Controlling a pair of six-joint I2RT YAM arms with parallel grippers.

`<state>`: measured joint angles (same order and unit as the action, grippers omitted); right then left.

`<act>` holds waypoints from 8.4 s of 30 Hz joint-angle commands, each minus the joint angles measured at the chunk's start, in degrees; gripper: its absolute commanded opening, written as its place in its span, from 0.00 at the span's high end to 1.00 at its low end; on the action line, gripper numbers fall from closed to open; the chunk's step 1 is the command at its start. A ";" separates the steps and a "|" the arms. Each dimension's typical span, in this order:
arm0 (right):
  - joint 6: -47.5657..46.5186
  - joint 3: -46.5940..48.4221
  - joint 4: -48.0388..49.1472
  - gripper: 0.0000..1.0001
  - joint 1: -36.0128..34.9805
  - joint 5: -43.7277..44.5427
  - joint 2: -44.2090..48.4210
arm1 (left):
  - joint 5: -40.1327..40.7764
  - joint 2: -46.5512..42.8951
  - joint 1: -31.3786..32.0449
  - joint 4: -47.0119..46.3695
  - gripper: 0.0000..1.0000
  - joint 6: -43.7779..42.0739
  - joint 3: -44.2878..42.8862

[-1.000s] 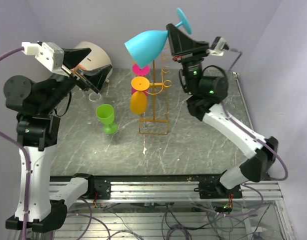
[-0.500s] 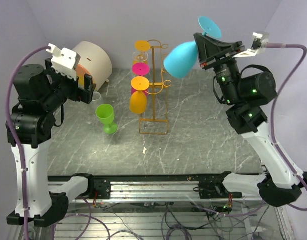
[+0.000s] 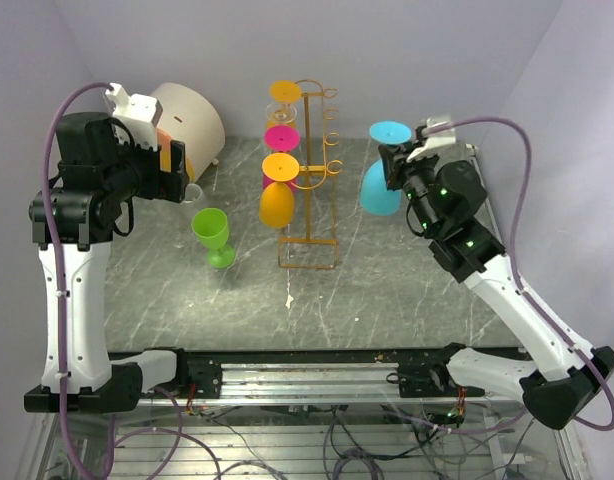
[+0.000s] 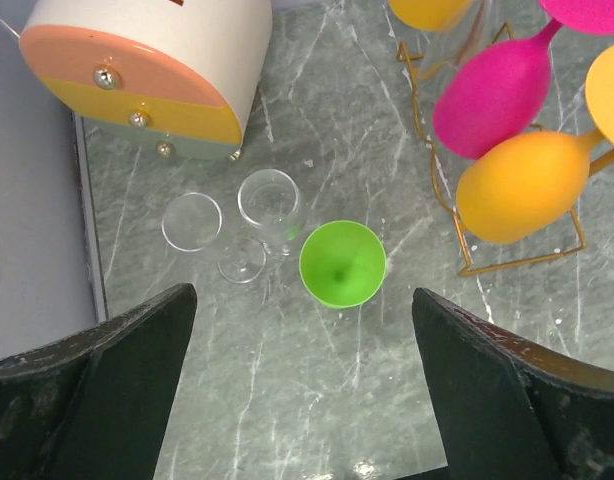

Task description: Place the wine glass upside down on the wine glass rack

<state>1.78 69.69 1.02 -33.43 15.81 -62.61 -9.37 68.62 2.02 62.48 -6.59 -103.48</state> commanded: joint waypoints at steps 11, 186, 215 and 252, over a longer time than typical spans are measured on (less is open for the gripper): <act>-5.57 -6.37 11.00 1.00 0.80 -17.65 -3.44 | -0.18 1.88 -1.01 -0.86 0.00 1.67 1.74; 101.31 25.41 35.05 0.46 -18.81 -14.84 -35.57 | -6.02 -4.50 8.37 -21.87 0.93 5.73 -16.97; 104.67 37.07 35.63 0.69 -18.95 -14.43 -44.98 | -7.99 -4.66 7.23 -21.35 0.93 4.91 -15.87; 104.51 39.50 33.33 1.00 -17.32 -15.59 -44.74 | -12.36 -4.18 6.42 -17.37 0.61 -1.12 -14.45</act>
<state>108.68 110.48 36.34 -51.96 2.17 -111.24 -18.79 63.59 8.71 42.68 -3.38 -117.69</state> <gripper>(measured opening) 0.076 0.225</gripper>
